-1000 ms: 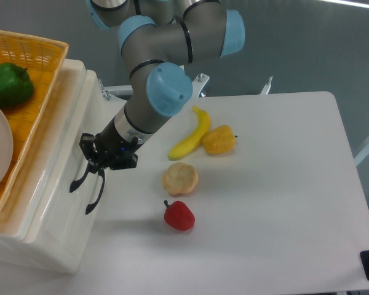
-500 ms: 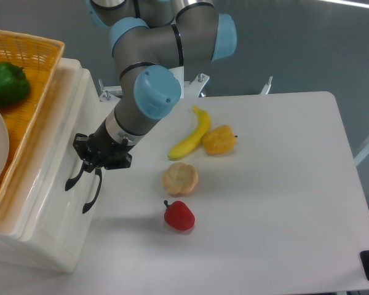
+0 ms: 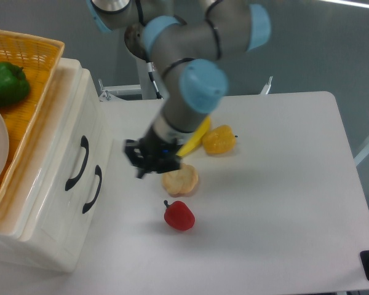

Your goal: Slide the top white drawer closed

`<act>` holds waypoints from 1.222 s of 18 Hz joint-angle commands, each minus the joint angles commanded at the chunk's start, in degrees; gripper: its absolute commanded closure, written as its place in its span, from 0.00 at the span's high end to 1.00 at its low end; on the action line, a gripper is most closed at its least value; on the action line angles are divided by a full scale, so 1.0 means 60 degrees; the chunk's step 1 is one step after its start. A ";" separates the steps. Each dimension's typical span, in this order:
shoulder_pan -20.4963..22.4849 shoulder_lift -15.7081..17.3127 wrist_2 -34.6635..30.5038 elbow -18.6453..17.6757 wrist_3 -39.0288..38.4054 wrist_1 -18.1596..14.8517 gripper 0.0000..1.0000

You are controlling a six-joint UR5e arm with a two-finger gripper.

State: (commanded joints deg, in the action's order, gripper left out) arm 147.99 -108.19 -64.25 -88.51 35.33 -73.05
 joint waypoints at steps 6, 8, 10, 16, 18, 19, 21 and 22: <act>0.1261 -0.0821 -0.0029 0.0483 0.1026 0.1569 0.55; 0.1671 -0.1040 -0.0161 0.0571 0.1244 0.1818 0.71; 0.2008 -0.1275 -0.0249 0.0630 0.2193 0.1965 1.00; 0.2697 -0.1626 -0.1901 0.0746 0.5602 0.2068 1.00; 0.2728 -0.2035 -0.2502 0.1082 0.6735 0.2214 1.00; 0.2771 -0.2226 -0.2810 0.1229 0.6956 0.2244 1.00; 0.2786 -0.2592 -0.3367 0.1478 0.7730 0.2331 1.00; 0.2801 -0.2724 -0.3645 0.1538 0.8533 0.2477 1.00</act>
State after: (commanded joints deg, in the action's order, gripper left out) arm 164.79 -124.53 -86.12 -79.28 86.52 -58.19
